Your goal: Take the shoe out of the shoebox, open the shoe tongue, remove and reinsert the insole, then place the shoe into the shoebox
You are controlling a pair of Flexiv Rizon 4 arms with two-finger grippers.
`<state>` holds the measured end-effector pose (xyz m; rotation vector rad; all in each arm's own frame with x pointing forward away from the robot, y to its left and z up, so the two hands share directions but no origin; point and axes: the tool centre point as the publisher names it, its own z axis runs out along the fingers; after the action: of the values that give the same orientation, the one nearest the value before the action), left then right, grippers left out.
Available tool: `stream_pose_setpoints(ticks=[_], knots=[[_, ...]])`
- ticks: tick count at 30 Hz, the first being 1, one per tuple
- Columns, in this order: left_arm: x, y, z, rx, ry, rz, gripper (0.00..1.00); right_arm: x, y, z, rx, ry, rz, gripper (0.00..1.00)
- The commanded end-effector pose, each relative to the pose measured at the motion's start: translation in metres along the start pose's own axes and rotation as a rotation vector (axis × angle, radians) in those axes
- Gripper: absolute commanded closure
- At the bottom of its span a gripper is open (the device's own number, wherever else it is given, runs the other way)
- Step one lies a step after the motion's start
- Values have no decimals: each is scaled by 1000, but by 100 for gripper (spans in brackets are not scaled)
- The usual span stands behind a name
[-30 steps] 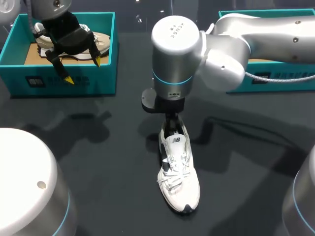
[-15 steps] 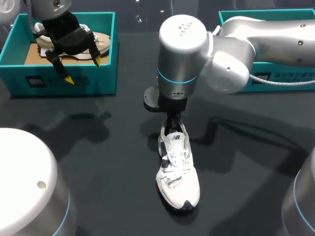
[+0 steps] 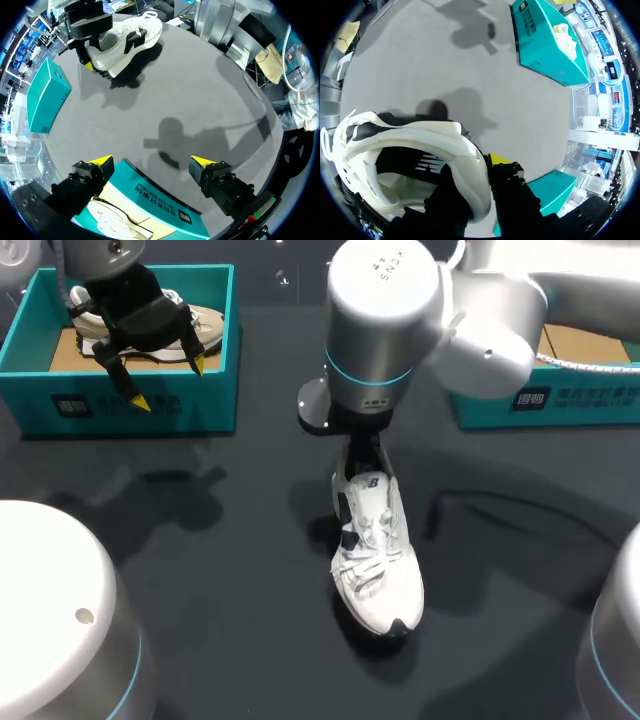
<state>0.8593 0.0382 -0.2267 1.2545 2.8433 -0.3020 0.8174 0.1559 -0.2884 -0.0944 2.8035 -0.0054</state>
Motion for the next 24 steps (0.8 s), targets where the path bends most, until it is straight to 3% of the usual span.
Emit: stream_pose_setpoints(ticks=[1,16,20,24], knots=[[0,0,0,-2,1,1,0,-9,-21,-52,-11,-15,15,100],[0,0,0,-2,1,1,0,-12,-23,-59,1,-15,3,100],[0,0,0,-2,1,1,0,-34,-52,-84,76,-33,-23,100],[0,0,0,-2,1,1,0,-59,-81,-113,99,-55,-55,100]])
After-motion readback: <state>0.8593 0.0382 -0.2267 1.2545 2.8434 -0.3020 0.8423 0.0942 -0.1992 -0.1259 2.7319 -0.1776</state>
